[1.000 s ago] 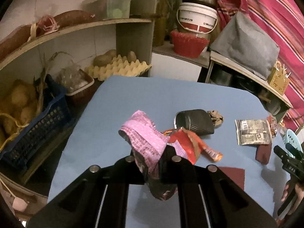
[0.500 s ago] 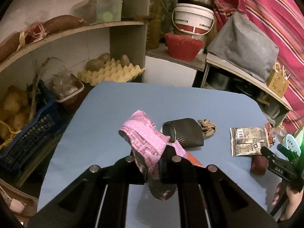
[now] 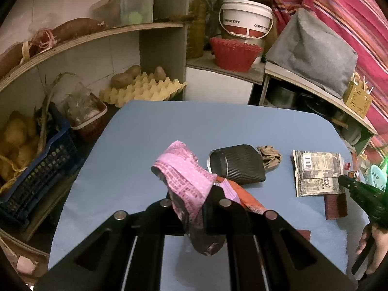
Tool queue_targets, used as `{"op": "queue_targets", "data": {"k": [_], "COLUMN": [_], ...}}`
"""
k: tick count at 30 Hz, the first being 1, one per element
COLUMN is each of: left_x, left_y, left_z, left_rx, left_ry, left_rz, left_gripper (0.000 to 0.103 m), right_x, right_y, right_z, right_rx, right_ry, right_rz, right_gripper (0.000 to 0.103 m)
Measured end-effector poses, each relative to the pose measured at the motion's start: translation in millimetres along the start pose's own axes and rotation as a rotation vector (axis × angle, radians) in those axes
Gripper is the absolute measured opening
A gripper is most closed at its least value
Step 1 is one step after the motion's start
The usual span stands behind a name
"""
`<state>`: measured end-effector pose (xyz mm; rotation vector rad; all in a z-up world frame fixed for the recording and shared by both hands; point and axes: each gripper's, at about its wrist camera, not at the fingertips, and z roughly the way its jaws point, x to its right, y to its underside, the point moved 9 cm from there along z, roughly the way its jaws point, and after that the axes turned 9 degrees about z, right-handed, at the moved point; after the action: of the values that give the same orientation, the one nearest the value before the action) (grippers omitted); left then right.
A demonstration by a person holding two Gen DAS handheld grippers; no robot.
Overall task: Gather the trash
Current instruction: 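Grasp the printed snack packet with the right tool while the left tool holds the pink wrapper, then drop the snack packet into the wastebasket with the right tool while the left tool carries the pink wrapper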
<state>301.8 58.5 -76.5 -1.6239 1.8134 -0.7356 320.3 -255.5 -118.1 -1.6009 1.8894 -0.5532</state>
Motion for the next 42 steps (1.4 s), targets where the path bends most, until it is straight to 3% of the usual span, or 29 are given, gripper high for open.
{"op": "queue_targets", "data": {"k": [9,25,42], "left_x": [9.4,40.4,115.0], "left_y": [0.8,-3.1,-22.5], "left_z": [-7.2,-30.8,-33.8], "left_rx": [0.014,0.058,0.068], "left_ry": [0.002,0.013,0.029], "left_rz": [0.020,0.052,0.119], "left_gripper": [0.008,0.008,0.008], "right_x": [2.4,36.7,105.7], "right_y": [-20.0,-25.4,-31.5], "right_z": [-58.9,-117.5,-157.8], "right_rx": [0.157,0.242,0.302], "right_ry": [-0.059,-0.104,-0.135], "right_rz": [-0.021,-0.015,0.065], "right_gripper": [0.003,0.003,0.003]}}
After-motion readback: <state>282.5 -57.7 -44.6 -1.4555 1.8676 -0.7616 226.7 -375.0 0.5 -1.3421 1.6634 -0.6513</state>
